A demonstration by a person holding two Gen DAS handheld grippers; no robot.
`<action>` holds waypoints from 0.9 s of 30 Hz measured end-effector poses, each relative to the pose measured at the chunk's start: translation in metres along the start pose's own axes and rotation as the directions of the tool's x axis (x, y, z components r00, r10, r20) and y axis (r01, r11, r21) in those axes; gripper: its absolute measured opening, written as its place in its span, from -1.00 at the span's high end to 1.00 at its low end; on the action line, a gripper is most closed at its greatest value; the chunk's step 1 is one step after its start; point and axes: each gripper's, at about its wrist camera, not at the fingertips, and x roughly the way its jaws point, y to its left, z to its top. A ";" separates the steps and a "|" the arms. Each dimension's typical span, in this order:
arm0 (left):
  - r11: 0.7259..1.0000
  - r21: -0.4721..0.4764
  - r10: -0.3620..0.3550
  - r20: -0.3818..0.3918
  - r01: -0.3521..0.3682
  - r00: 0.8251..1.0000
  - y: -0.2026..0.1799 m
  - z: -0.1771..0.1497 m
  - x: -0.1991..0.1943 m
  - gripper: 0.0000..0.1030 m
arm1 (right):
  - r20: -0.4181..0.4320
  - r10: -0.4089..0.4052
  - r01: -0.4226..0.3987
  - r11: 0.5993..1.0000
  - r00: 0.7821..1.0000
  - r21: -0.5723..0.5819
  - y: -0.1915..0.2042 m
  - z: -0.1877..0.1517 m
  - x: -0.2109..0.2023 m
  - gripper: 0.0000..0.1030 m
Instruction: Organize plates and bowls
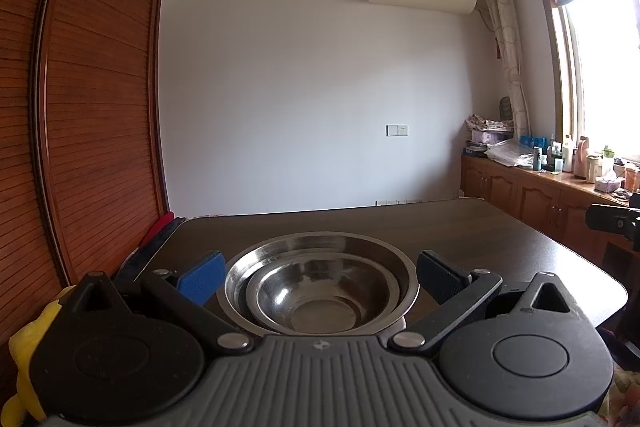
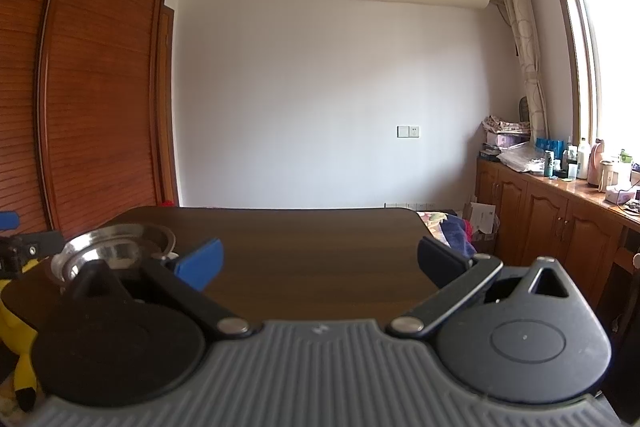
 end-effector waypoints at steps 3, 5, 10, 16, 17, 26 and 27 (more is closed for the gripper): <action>1.000 -0.001 0.001 -0.001 -0.001 1.000 0.000 0.000 0.000 -1.00 | -0.001 0.002 -0.002 1.000 1.000 0.000 0.000 0.000 0.000 -1.00; 1.000 -0.001 0.001 -0.001 -0.001 1.000 0.000 -0.001 0.000 -1.00 | -0.001 0.001 -0.001 1.000 1.000 -0.002 0.000 0.000 0.000 -1.00; 1.000 0.000 0.000 -0.001 0.000 1.000 -0.001 0.000 0.000 -1.00 | -0.002 -0.001 0.001 1.000 1.000 -0.001 0.001 0.000 0.000 -1.00; 1.000 0.000 -0.002 -0.002 0.002 1.000 0.000 0.000 0.001 -1.00 | -0.006 0.002 -0.002 1.000 1.000 -0.001 0.000 0.001 0.001 -1.00; 1.000 0.001 -0.002 -0.002 0.002 1.000 0.000 0.000 0.001 -1.00 | -0.006 0.003 -0.003 1.000 1.000 0.000 0.000 0.001 0.001 -1.00; 1.000 0.000 0.000 -0.002 0.000 1.000 0.000 0.000 0.001 -1.00 | 0.001 0.005 -0.005 1.000 1.000 -0.002 0.001 0.002 -0.001 -1.00; 1.000 -0.001 0.000 -0.001 0.000 1.000 0.000 0.000 0.001 -1.00 | 0.002 0.006 -0.006 1.000 1.000 -0.002 0.001 0.003 -0.001 -1.00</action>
